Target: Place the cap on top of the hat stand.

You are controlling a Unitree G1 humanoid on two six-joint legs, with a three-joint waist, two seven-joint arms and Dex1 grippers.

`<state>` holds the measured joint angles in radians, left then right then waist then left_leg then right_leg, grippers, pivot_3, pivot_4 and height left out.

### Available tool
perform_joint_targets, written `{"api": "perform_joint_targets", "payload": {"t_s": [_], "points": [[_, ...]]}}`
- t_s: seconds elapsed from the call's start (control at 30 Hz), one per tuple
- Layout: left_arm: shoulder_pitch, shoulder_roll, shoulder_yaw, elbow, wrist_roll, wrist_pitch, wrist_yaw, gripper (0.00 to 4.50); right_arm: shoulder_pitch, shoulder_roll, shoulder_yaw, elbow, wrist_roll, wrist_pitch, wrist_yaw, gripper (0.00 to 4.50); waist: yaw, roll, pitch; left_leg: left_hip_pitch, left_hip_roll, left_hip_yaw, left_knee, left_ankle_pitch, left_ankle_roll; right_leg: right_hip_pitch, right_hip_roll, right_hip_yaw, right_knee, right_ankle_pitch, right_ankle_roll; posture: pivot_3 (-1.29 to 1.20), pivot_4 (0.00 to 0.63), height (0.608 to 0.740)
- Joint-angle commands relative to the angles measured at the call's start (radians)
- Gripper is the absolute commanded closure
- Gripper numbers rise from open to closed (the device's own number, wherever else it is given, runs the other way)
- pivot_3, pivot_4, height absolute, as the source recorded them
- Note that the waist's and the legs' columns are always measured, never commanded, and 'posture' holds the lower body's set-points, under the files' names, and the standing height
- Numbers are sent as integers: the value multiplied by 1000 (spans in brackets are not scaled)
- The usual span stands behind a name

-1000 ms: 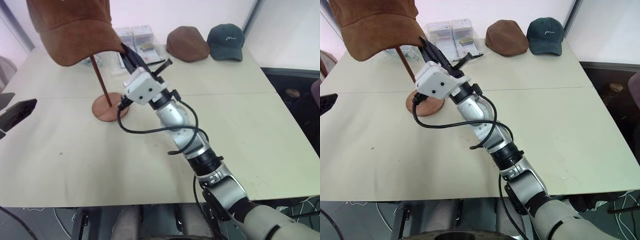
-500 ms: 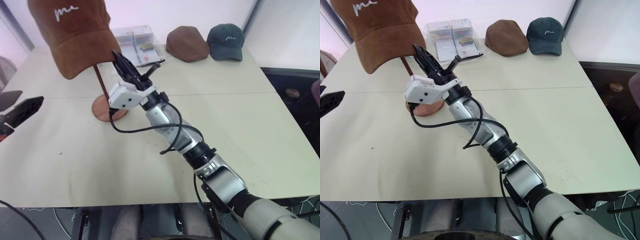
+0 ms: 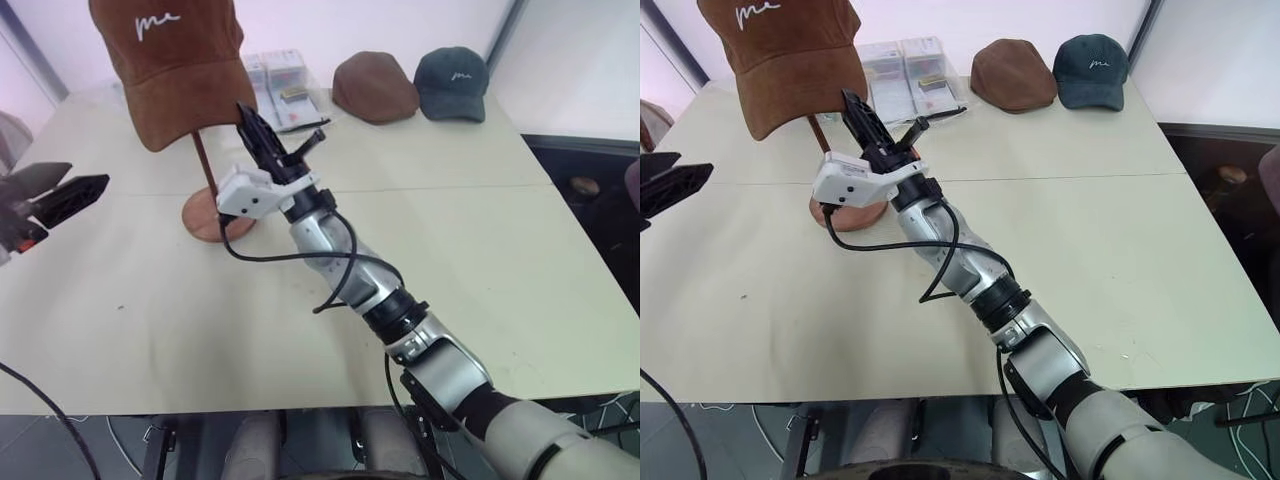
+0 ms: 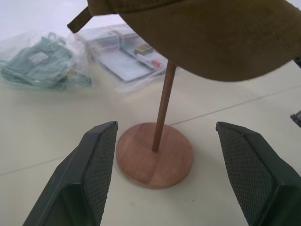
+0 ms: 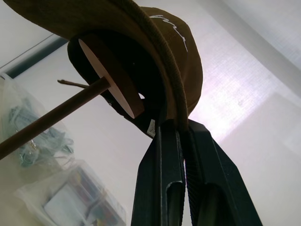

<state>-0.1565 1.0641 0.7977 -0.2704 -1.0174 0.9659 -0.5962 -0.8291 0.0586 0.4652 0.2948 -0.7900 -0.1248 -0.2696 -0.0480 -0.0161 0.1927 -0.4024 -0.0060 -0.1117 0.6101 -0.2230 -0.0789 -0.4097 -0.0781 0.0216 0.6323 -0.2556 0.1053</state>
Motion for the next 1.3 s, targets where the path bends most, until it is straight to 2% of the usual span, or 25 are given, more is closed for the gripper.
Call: {"api": "perform_joint_targets", "payload": {"t_s": [0.03, 0.33, 0.43, 0.6, 0.67, 1.3], "points": [[-29, 36, 3, 14, 16, -17, -28, 1010, 19, 16, 14, -88, 3, -5, 8, 4491, 0, 0, 0, 0, 0, 0, 0, 0, 0, 0, 0, 0, 0, 0, 0, 0, 150, 740], [-75, 39, -31, 35, 42, -19, -56, 1010, 57, 21, 27, -123, 5, -2, 30, 4491, -1, 0, 0, 0, 0, 0, 0, 0, 0, 0, 0, 0, 0, 0, 0, 0, 150, 740], [-81, 37, -36, 40, 51, -21, -65, 1010, 70, 25, 27, -128, 21, -2, 39, 3517, -1, 0, 0, 0, 0, 0, 0, 0, 0, -1, 0, 0, 0, 0, 0, 0, 150, 740], [-92, 33, -47, 47, 62, -20, -78, 1010, 102, 23, 51, -155, 41, -18, 85, 913, -1, 0, 0, 0, 0, 0, 0, 0, 0, 0, 0, 0, 0, 0, 0, 0, 150, 740], [-92, 33, -50, 51, 67, -22, -85, 1010, 125, 20, 67, -177, 60, -26, 126, 55, -2, 0, 0, 0, 0, 0, 0, 0, 0, 0, 0, 0, 1, 0, 0, 0, 150, 740], [-98, 12, -82, 61, 105, -36, -132, 1010, 425, -117, 63, -486, 267, 27, 536, 55, -13, 0, 0, 1, 1, 0, 1, 0, 0, 0, 0, 0, 2, 0, 0, 0, 150, 740]]}}
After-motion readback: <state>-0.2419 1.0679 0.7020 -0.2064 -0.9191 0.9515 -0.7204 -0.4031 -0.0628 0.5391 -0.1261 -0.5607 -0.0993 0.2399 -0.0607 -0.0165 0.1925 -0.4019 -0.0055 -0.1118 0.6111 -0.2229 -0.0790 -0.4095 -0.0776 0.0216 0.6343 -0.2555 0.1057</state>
